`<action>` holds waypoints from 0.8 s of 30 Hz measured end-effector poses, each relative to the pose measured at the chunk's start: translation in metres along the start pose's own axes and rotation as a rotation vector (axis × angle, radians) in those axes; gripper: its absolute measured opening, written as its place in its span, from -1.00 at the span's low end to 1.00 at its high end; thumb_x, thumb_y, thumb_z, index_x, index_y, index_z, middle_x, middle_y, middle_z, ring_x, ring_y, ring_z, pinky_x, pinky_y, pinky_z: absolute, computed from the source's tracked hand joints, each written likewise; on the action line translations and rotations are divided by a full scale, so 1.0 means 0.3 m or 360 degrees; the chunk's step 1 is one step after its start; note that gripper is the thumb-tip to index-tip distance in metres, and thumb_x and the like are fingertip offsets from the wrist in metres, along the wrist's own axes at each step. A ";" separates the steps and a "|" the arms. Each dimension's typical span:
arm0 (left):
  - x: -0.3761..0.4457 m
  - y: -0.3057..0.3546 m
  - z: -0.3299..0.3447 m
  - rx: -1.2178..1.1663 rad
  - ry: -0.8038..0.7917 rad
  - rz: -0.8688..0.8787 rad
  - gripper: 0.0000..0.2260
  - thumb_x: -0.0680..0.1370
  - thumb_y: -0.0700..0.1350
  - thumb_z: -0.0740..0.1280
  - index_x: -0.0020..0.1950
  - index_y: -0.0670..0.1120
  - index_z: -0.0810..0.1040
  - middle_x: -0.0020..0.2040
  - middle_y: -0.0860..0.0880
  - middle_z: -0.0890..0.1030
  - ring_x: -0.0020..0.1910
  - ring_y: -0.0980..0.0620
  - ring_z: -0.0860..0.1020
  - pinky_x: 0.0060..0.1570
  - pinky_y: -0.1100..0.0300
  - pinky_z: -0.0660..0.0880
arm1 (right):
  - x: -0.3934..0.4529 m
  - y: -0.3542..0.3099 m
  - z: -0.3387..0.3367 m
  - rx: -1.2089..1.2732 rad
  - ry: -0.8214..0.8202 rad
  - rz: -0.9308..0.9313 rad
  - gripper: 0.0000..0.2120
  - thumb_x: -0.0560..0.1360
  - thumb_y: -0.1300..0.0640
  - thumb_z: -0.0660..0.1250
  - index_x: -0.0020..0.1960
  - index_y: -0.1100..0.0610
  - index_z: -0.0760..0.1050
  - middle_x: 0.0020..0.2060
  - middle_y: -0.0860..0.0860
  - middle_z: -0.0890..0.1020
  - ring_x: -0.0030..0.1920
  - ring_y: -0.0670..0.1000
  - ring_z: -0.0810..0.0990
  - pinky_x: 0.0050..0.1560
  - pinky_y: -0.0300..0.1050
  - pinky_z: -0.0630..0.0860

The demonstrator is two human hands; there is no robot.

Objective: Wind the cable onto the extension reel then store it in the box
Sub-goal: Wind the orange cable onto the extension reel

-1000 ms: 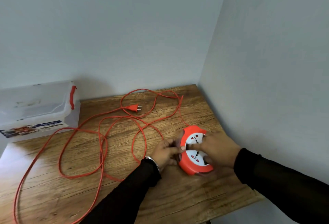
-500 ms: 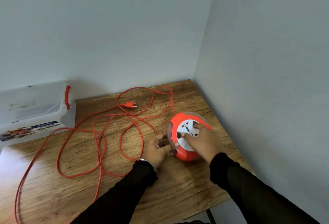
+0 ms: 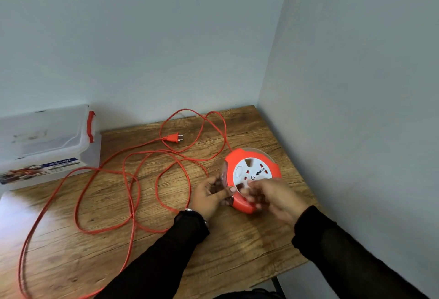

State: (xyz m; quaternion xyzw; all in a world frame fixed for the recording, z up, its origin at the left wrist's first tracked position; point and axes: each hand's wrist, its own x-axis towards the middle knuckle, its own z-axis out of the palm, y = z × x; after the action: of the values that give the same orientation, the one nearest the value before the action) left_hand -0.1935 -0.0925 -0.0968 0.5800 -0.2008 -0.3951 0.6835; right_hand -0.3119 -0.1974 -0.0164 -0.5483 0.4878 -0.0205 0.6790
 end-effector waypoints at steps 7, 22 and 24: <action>0.011 -0.005 -0.011 0.0077 -0.0045 -0.0019 -0.83 0.38 -0.35 0.47 -0.07 -0.22 0.60 -0.33 0.03 0.64 -0.46 0.05 0.58 -0.48 0.27 0.50 | 0.003 -0.031 -0.161 -0.2592 0.0035 -0.1333 -0.48 0.47 0.13 0.27 0.39 -0.12 0.30 0.38 0.09 0.35 0.22 0.15 0.48 0.11 -0.02 0.45; 0.015 0.010 -0.019 0.0135 -0.0147 -0.0093 -0.89 0.40 -0.33 0.46 -0.11 -0.22 0.60 -0.39 -0.05 0.63 -0.51 0.06 0.57 -0.50 0.28 0.49 | 0.102 -0.183 -0.062 -0.3558 -0.0567 -0.1515 -0.45 0.48 0.06 0.28 0.41 -0.23 0.21 0.01 0.06 0.61 -0.06 0.15 0.58 -0.33 -0.11 0.31; 0.014 0.006 -0.020 0.0131 -0.0132 -0.0103 -0.86 0.40 -0.30 0.47 -0.07 -0.24 0.61 -0.36 -0.08 0.63 -0.49 0.04 0.57 -0.47 0.26 0.52 | 0.110 -0.155 -0.082 -0.3275 -0.0350 -0.1430 -0.44 0.42 -0.04 0.26 0.40 -0.20 0.22 0.04 0.03 0.62 -0.02 0.13 0.58 -0.28 -0.13 0.31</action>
State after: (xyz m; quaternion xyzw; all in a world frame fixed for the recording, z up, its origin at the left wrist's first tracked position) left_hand -0.1860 -0.0921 -0.0972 0.5970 -0.2263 -0.4320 0.6370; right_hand -0.2880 -0.2522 -0.0001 -0.9718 -0.0312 0.1973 -0.1253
